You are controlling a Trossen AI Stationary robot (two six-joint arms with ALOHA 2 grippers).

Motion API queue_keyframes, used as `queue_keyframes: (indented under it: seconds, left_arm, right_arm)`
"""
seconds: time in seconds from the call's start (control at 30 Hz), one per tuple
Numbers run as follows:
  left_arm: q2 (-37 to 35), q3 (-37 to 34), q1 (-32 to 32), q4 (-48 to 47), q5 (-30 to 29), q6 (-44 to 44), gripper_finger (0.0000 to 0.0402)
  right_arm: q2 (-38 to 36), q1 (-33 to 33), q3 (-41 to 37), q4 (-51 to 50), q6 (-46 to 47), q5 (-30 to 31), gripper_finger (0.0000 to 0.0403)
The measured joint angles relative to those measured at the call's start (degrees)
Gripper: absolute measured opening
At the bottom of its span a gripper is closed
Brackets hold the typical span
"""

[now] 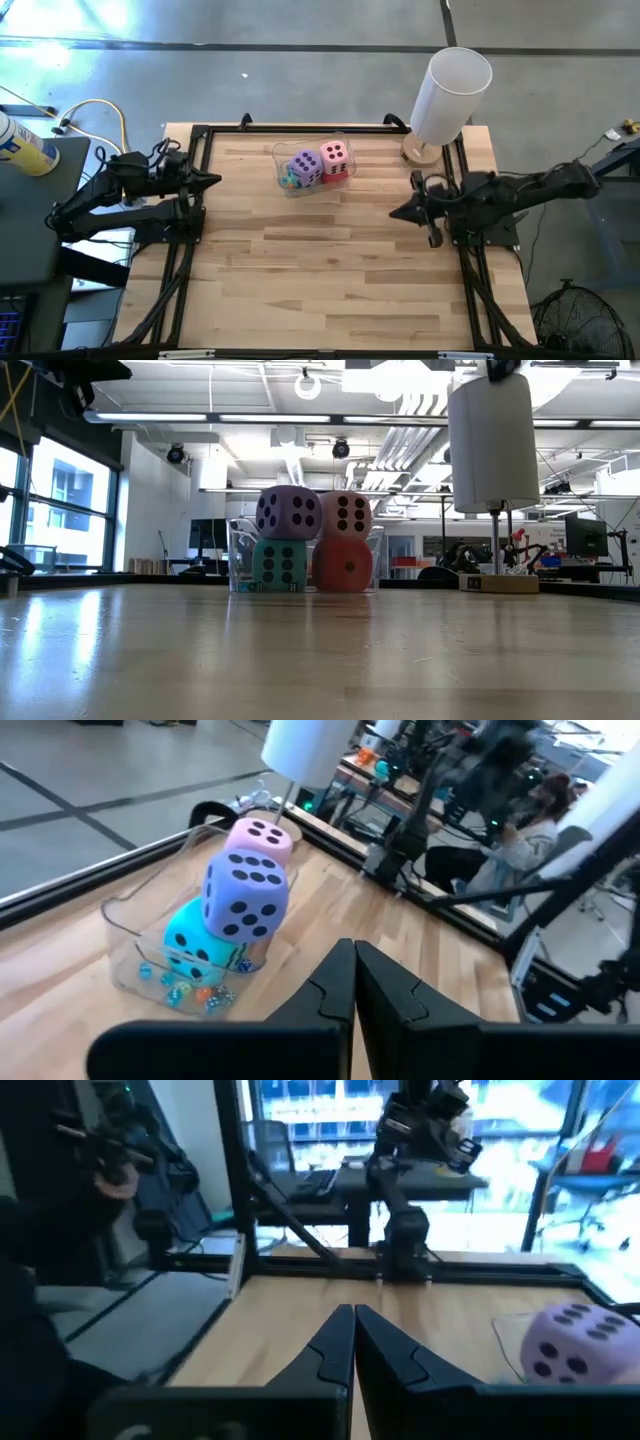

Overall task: Pick & Place Dice
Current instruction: Return to Home Position

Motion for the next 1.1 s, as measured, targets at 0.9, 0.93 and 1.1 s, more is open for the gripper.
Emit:
queue_keyframes:
  seconds: [0.9, 0.93, 1.1]
  left_arm:
    - [-0.70, -14.09, 0.00, 11.66, 0.81, 2.46, 0.0003]
    - [-1.01, -15.54, 0.00, 13.87, 1.75, 3.01, 0.0003]
    - [-2.14, -21.94, 0.00, 25.00, 8.85, 6.96, 0.0003]
  right_arm:
    - [-30.21, -4.93, -37.07, 12.94, 2.33, -5.05, 0.0002]
    - [-30.21, -4.90, -37.07, 11.46, 2.33, -4.66, 0.0002]
    - [-30.10, -4.88, -37.05, 2.82, 6.37, 3.12, 0.0002]
